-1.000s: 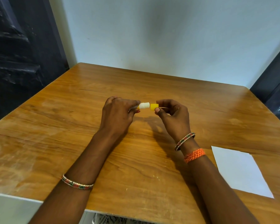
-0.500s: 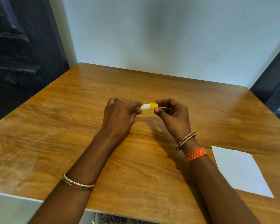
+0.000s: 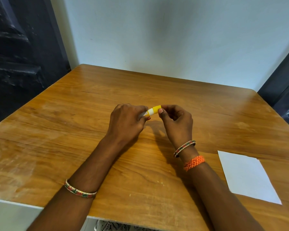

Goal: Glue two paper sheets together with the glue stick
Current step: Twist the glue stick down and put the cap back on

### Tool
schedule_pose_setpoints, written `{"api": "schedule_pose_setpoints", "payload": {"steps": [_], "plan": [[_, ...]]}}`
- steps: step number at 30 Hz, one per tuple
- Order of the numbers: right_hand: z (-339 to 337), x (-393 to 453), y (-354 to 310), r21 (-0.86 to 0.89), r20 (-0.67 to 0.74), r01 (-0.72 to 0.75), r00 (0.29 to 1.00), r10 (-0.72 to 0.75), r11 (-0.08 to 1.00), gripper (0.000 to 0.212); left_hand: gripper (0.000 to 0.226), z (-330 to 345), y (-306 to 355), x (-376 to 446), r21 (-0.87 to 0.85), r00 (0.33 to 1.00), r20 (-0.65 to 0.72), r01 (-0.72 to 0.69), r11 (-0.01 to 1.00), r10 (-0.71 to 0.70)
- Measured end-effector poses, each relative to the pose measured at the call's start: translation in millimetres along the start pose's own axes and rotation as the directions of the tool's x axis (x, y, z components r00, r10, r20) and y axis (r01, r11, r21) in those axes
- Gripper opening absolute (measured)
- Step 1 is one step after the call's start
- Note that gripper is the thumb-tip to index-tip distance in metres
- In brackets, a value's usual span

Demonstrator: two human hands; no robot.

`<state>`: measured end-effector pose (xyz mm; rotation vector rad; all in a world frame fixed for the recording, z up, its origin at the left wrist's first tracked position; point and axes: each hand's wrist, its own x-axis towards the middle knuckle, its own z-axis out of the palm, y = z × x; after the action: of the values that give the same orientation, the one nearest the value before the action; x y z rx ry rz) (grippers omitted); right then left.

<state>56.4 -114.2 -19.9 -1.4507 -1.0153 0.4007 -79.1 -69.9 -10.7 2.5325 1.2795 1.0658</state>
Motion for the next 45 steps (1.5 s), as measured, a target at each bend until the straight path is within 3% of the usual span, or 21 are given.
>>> {"api": "schedule_pose_setpoints", "payload": {"steps": [5,11,17,24,29,36,45], "plan": [[8.2,-3.7,6.4,0.031,0.065,-0.071,0.996,0.069,0.997,0.048,0.029,1.0,-1.1,1.4,-0.029,0.998,0.032,0.060,0.998,-0.059],[10.3,-10.1,-2.0,0.227,0.181,-0.200,0.970,0.160,0.953,0.054,0.029,1.1,-1.5,0.4,-0.032,0.996,0.056,0.068,0.997,-0.066],[13.4,-14.2,-9.9,0.350,0.231,-0.283,0.950,0.211,0.893,0.057,0.033,1.3,5.2,-0.4,-0.082,0.994,-0.013,0.110,0.991,-0.111],[29.7,-28.9,-6.8,0.297,0.329,-0.339,0.914,0.237,0.893,0.063,0.028,6.3,10.8,-2.3,-0.158,0.975,-0.040,0.211,0.964,-0.220],[26.1,-32.7,-9.7,0.124,0.327,-0.277,0.918,0.225,0.953,0.056,0.028,6.9,12.5,-4.4,-0.161,0.969,-0.033,0.237,0.958,-0.246],[24.5,-33.0,-15.3,0.090,0.363,-0.291,0.900,0.241,0.952,0.056,0.046,14.3,10.3,-5.6,-0.227,0.956,-0.084,0.256,0.940,-0.281],[18.2,-26.8,-19.9,0.056,0.398,-0.345,0.868,0.296,0.937,0.053,0.045,19.6,8.5,-7.1,-0.216,0.962,-0.063,0.247,0.945,-0.266]]}}
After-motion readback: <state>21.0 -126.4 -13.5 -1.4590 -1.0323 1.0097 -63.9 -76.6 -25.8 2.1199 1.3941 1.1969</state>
